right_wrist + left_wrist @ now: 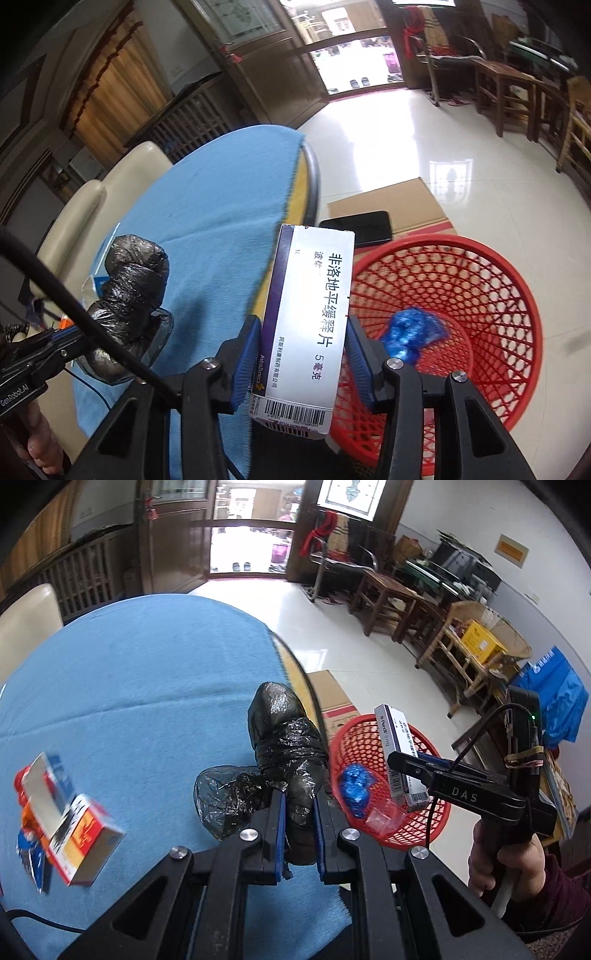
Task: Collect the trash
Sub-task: 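Carry both items to the red basket and open the right gripper over it, then open the left gripper to drop the black bag into the basket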
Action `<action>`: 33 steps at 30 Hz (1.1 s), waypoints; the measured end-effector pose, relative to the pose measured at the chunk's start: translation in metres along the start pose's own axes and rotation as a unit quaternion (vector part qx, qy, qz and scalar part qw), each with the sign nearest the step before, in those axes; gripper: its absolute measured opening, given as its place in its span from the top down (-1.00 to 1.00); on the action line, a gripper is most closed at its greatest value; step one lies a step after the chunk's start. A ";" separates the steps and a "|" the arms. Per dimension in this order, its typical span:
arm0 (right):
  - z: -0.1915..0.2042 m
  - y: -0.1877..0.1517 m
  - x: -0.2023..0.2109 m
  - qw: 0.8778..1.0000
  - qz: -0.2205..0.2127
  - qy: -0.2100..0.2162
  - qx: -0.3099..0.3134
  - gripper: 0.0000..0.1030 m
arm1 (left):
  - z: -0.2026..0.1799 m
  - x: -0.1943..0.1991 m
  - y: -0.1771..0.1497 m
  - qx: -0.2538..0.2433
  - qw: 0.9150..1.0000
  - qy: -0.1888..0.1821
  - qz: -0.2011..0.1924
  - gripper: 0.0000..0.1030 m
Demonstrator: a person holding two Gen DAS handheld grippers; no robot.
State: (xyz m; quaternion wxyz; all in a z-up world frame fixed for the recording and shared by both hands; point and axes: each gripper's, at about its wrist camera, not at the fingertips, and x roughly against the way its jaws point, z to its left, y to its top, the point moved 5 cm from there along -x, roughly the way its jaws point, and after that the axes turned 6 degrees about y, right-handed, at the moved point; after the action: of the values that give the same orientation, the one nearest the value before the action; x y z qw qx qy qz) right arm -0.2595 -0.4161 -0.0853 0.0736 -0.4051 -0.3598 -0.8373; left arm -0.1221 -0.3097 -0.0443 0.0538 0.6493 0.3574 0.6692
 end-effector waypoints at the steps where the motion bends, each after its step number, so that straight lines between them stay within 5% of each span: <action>1: -0.008 0.000 0.003 1.000 -0.003 -0.005 -0.008 0.05 | -0.006 -0.002 0.002 -0.008 1.000 -0.003 0.001 0.73; 15: -0.108 -0.015 0.047 0.991 -0.025 -0.042 -0.121 0.01 | -0.092 -0.035 0.029 -0.072 0.993 -0.088 0.031 0.71; 19: -0.117 -0.020 0.052 0.988 -0.028 -0.027 -0.151 -0.07 | -0.106 -0.051 0.033 -0.081 0.990 -0.104 0.047 0.37; 21: -0.119 -0.023 0.055 0.986 -0.030 -0.023 -0.162 -0.22 | -0.104 -0.051 0.032 -0.082 0.991 -0.095 0.044 0.23; 33: -0.087 -0.012 0.046 0.992 -0.032 -0.023 -0.116 -0.22 | -0.029 -0.011 0.007 -0.012 0.999 -0.033 0.017 0.08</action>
State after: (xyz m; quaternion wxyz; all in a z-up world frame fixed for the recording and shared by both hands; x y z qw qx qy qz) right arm -0.3499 -0.4571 -0.0944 -0.0085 -0.4183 -0.2743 -0.8659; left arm -0.1443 -0.3325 -0.0468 0.0618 0.6765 0.3358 0.6525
